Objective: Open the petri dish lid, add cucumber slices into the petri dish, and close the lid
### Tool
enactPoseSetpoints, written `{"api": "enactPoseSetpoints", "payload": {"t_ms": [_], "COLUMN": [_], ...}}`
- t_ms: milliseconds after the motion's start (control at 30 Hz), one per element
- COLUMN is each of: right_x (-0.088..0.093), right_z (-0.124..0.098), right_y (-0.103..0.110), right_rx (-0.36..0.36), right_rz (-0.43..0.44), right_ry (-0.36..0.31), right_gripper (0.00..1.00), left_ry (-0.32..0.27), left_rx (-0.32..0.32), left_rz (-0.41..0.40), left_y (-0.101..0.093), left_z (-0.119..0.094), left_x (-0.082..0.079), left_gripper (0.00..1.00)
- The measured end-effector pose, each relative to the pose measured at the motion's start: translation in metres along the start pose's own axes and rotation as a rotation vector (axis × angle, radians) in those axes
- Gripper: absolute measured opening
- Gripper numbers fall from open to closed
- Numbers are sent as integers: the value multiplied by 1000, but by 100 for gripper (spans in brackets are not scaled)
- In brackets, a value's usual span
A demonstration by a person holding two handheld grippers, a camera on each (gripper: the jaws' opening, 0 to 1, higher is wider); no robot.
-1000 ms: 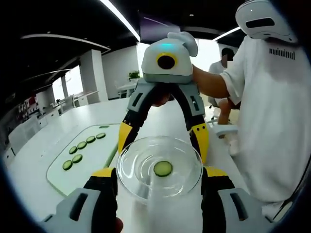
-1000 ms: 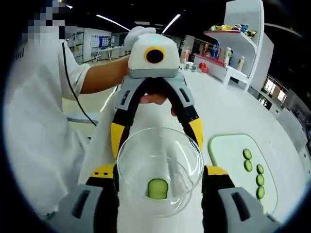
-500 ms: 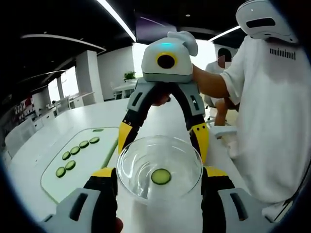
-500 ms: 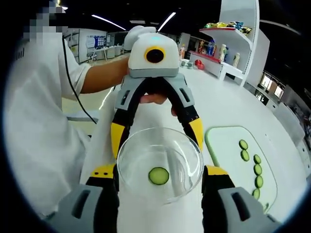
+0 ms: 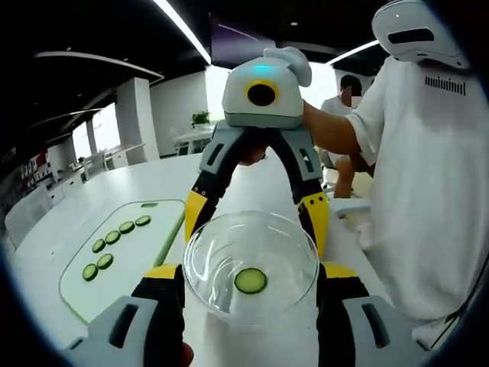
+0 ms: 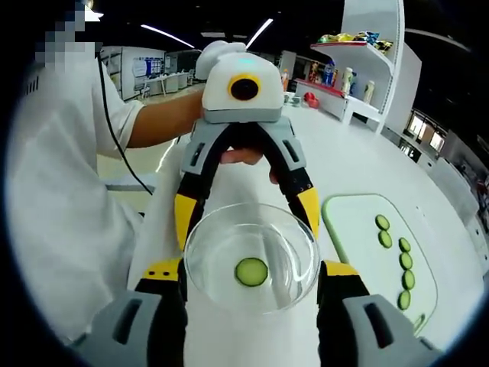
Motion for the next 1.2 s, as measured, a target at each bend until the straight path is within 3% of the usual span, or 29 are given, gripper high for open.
{"api": "enactPoseSetpoints", "payload": {"t_ms": [1200], "right_x": [13], "right_z": [14], "right_y": [2], "right_rx": [-30], "right_rz": [32], "right_ry": [8], "right_gripper": [68], "left_ry": [31], "left_rx": [10], "left_rz": [-18], "left_y": [2], "left_z": [6], "left_x": [14], "left_gripper": [70]}}
Point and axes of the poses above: the point that each gripper's makers call its tool centre point, and the gripper's own axes: z roughly forward along the fingers, y roughly to its left, x roughly out of its underside, the point moved 8 cm from there along -z, roughly backward along the fingers, and after that the axes turned 8 degrees about -z, right-handed, at the moved point
